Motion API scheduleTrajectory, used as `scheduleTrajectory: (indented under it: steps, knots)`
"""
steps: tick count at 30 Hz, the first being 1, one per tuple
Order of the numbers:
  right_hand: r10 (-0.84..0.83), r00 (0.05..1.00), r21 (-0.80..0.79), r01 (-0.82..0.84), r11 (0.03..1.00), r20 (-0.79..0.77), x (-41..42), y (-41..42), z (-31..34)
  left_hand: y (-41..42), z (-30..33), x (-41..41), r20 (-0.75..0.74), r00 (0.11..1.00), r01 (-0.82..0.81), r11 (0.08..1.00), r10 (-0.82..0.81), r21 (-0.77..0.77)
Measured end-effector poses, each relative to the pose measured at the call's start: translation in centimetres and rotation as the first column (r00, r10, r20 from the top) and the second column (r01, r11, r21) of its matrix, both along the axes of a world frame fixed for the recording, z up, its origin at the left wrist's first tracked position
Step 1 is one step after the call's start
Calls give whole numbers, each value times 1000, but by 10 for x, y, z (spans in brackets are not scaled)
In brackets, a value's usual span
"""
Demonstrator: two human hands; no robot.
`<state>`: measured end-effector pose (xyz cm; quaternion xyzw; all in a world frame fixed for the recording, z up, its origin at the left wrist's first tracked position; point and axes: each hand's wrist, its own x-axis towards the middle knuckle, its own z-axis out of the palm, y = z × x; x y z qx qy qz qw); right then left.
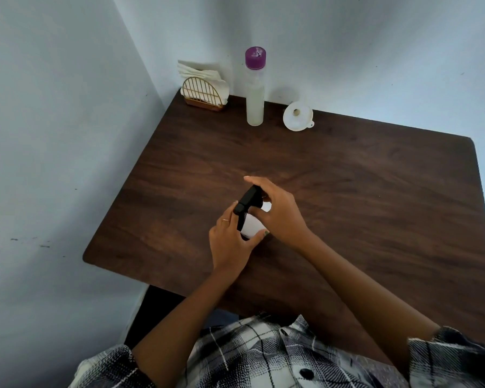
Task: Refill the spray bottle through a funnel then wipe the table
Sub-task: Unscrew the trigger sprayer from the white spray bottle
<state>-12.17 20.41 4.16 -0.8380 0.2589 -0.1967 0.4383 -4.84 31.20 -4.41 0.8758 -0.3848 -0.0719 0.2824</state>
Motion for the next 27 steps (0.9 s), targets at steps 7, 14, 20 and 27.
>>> scheduleTrajectory:
  steps: [7,14,20,27]
  knots:
    - [-128,976,-75,144,987,177,2,2,25,1,0,3,33,999,31,999,-32,21]
    - [-169,937,-188,234,954,305,9,-13,72,2,-2,5,48,998,51,998,-49,-38]
    - [-236,911,-143,298,944,339,14,-27,95,2,-2,5,51,998,50,998,-48,-46]
    - [-402,861,5,421,907,313,17,-39,108,3,-4,6,53,997,54,998,-53,-31]
